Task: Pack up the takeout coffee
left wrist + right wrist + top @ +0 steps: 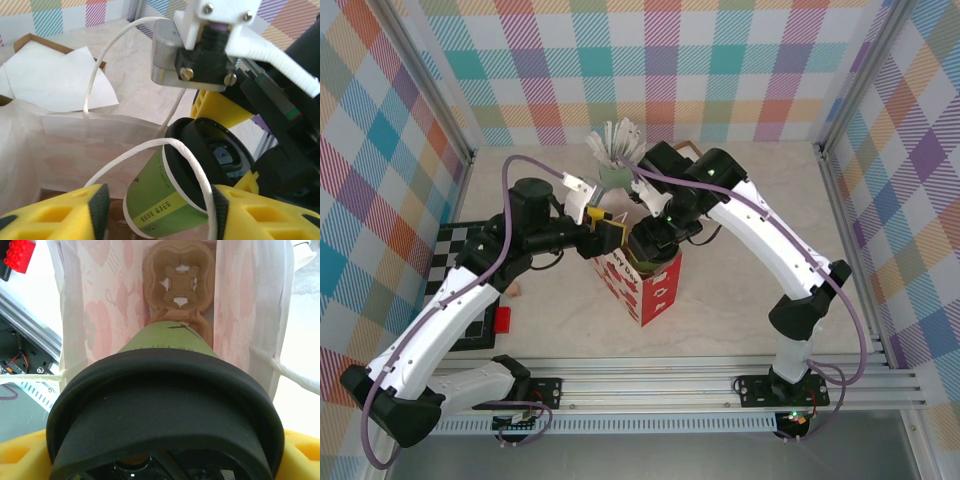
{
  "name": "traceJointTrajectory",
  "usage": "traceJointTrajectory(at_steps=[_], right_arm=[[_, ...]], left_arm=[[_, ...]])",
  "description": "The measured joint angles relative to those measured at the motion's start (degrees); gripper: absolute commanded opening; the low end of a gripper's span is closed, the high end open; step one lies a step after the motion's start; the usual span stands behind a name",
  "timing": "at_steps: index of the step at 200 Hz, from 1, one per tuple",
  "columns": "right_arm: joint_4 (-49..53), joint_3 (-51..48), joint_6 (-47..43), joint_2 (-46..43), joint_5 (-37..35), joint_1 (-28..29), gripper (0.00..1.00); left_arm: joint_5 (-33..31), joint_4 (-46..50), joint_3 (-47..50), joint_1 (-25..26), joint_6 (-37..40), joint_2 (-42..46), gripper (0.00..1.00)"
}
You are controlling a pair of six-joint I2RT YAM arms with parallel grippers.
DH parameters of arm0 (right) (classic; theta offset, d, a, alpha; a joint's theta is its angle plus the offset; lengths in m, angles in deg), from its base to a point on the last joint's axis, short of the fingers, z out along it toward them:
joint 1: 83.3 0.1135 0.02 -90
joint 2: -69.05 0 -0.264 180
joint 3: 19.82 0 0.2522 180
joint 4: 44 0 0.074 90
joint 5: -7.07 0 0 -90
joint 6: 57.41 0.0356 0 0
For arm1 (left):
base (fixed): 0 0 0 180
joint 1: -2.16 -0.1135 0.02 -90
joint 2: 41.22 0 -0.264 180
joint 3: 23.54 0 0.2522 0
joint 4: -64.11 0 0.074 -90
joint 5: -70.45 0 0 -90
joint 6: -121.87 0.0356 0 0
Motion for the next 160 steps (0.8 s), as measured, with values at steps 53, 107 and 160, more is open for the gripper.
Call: traceJointTrajectory(at_steps=[53,107,160], right_arm=[[-1.0,0.2,1.0,0.3,0.0,0.4,0.49],[2.0,8.1,3.9,7.6,-4.4,2.4,0.49],[3.6,13.0,6.8,11.4,-5.7,4.4,0.49]], left_arm=[[-5.2,-3.0,3.0,0.2,-5.8,2.9,0.02],[-5.8,-9.2,11.4,0.3,-11.1,10.9,0.0],[-7.0,-18.0,18.3,0.6,-15.0,13.7,0.0]])
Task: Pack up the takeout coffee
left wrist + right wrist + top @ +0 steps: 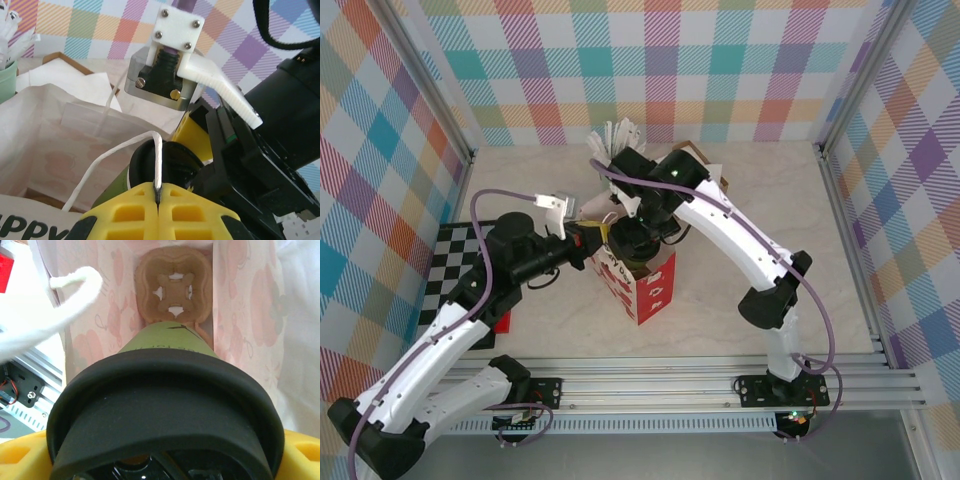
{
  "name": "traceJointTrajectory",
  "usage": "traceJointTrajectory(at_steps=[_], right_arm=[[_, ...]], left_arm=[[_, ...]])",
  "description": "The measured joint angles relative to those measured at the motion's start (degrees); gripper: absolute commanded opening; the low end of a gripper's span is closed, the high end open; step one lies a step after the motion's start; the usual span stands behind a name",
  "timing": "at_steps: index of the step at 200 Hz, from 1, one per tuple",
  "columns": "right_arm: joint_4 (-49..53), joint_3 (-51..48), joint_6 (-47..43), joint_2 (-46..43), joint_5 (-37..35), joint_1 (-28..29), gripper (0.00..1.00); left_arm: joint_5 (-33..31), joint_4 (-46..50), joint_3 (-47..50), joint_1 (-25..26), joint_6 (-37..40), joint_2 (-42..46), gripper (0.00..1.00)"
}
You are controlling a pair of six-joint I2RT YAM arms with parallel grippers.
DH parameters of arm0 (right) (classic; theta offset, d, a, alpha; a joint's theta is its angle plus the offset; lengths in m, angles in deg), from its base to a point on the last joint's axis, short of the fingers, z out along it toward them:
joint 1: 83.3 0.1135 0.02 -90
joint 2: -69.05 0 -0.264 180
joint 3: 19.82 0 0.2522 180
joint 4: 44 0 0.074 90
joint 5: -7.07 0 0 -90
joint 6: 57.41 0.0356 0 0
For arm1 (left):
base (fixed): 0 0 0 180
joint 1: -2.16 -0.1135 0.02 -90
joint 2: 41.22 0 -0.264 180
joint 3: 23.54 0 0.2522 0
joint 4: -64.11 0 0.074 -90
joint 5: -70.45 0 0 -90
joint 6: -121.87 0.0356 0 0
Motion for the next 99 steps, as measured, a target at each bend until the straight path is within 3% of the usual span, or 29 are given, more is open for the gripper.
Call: traceJointTrajectory(at_steps=[59,99], right_arm=[[0.0,-0.2,1.8,0.5,-1.4,-0.5,0.49],[0.0,0.5,2.4,2.0,-1.7,-0.6,0.48]], left_arm=[[-4.6,-4.2,7.0,0.1,-2.1,9.3,0.0],[-3.1,-6.6,9.6,0.1,-3.1,11.6,0.0]])
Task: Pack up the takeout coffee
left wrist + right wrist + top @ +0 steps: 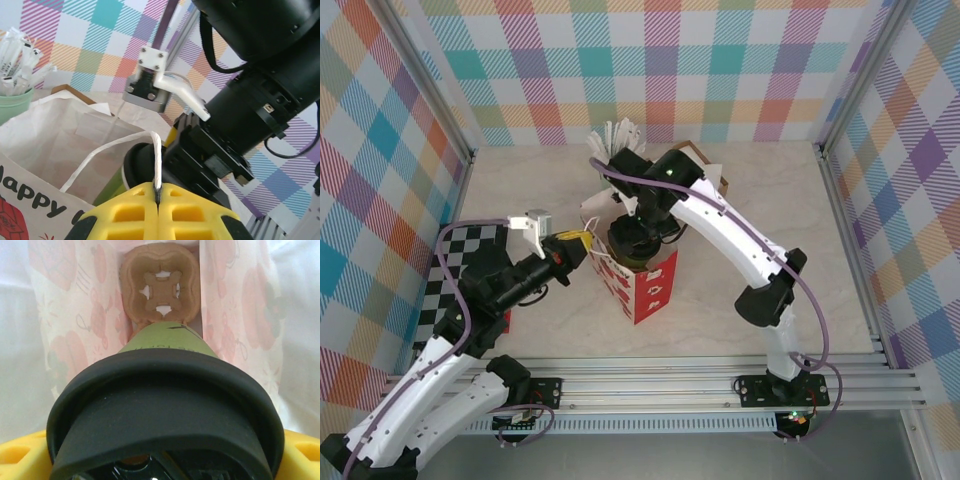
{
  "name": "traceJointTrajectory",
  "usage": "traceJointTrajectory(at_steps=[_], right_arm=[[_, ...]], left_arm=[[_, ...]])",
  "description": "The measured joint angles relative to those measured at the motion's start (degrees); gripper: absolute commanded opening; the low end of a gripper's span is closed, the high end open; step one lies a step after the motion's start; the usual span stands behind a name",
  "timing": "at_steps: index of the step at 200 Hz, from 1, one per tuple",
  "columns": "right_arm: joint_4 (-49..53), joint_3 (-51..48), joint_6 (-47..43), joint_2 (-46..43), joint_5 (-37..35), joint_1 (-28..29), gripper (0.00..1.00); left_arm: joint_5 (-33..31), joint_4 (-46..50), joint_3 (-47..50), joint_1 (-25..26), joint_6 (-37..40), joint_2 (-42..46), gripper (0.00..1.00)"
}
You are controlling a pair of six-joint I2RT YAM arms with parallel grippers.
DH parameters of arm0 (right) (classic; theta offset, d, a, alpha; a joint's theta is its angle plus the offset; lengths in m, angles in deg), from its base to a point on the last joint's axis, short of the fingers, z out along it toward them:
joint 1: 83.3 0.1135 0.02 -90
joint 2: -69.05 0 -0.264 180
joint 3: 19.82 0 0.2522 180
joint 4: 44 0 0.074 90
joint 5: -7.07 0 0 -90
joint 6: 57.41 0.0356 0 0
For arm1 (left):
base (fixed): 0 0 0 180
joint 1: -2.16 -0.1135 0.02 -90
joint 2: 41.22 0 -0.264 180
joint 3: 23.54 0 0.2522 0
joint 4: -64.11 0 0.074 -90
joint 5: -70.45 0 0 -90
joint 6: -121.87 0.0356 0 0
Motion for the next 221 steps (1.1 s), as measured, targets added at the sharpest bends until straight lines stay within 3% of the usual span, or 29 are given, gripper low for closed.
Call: traceJointTrajectory(at_steps=[49,110,135,139,149,166,177,198,221], right_arm=[[-0.1,0.6,1.1,1.6,0.9,0.2,0.49],[0.0,0.1,1.3,3.7,-2.6,0.1,0.47],[0.0,-0.3,1.2,4.8,-2.5,0.1,0.47],[0.0,-0.5,1.1,4.9,-2.4,0.1,0.47],[0.0,-0.7,1.0,5.2,-2.1,0.1,0.46],[0.0,-1.2,0.6,5.5,-1.5,0.1,0.46],[0.0,-1.6,0.3,5.5,-1.1,0.1,0.46],[-0.1,-3.3,-0.7,5.5,-0.6,0.1,0.46],[-0.6,-5.9,-2.0,5.5,-0.4,0.1,0.46]], left_arm=[[2.1,-2.9,1.2,0.8,-1.1,-2.6,0.0],[0.9,-2.5,2.1,1.0,-0.8,2.1,0.0],[1.7,-1.1,1.9,1.0,0.4,2.3,0.15],[1.7,-0.5,1.7,1.0,1.2,2.4,0.25],[1.6,2.1,0.7,1.0,3.0,2.5,0.63],[-1.7,7.8,-2.9,1.0,6.4,2.5,0.92],[-5.6,11.0,-6.3,1.0,7.9,1.8,0.97],[-12.7,17.7,-16.2,-0.7,8.1,-3.0,0.98],[-15.5,24.1,-29.0,-5.6,7.0,-13.3,0.96]])
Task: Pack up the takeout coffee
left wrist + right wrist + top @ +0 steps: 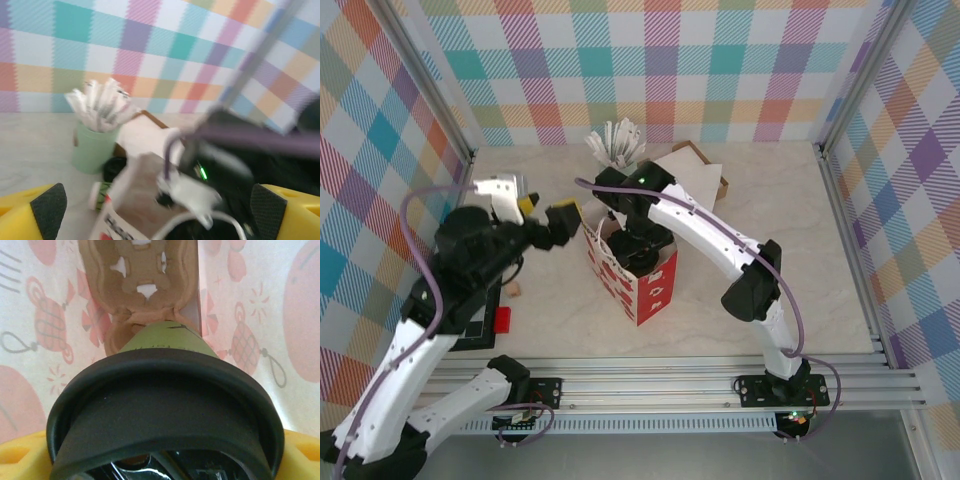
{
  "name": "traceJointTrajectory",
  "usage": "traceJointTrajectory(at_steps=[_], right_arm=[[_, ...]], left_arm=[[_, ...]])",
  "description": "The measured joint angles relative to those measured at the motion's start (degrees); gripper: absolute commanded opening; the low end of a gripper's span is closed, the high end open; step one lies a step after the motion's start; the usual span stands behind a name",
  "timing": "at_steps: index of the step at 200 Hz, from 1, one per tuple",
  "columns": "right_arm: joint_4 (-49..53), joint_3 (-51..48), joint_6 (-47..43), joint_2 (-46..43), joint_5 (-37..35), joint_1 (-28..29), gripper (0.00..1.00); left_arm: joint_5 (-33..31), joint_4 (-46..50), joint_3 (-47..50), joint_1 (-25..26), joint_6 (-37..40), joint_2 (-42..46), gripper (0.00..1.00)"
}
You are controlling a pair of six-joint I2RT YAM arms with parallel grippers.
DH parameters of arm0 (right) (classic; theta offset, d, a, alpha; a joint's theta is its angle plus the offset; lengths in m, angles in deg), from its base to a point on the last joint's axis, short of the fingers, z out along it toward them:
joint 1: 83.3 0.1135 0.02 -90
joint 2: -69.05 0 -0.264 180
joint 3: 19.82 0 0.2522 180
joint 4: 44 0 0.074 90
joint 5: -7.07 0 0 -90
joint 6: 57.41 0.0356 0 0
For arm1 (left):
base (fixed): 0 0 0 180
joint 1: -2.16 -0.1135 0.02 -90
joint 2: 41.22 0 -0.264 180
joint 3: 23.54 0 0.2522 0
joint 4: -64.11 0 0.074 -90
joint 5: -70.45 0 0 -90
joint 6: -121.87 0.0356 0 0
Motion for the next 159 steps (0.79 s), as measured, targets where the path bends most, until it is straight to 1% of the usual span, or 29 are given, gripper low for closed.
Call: traceJointTrajectory(at_steps=[16,36,54,64,95,122,159], right_arm=[[-0.6,-1.4,-0.5,0.0,0.0,0.0,0.45],[-1.3,-2.3,-0.9,0.0,0.1,-0.1,0.45],[-2.2,-3.0,-1.1,0.0,0.5,-0.2,0.45],[-2.6,-3.4,-1.3,0.0,0.7,-0.2,0.45],[-3.6,-5.2,-1.6,-0.8,1.2,-0.2,0.45],[-4.2,-5.3,-1.7,-2.4,1.5,-0.3,0.45],[-4.2,-5.3,-1.9,-3.8,1.8,-0.3,0.45]], left_arm=[[0.5,3.3,-5.2,-3.5,-0.5,-6.9,0.95],[2.4,8.2,-9.1,-7.1,-0.4,-15.4,0.87],[4.8,11.9,-10.8,-8.6,0.8,-22.0,0.85],[6.5,13.7,-11.6,-8.9,1.9,-24.9,0.85],[11.6,18.4,-15.5,-9.0,5.9,-29.7,0.81],[15.6,20.2,-19.4,-9.0,9.4,-32.4,0.78],[20.0,21.1,-20.3,-9.2,12.6,-33.9,0.75]])
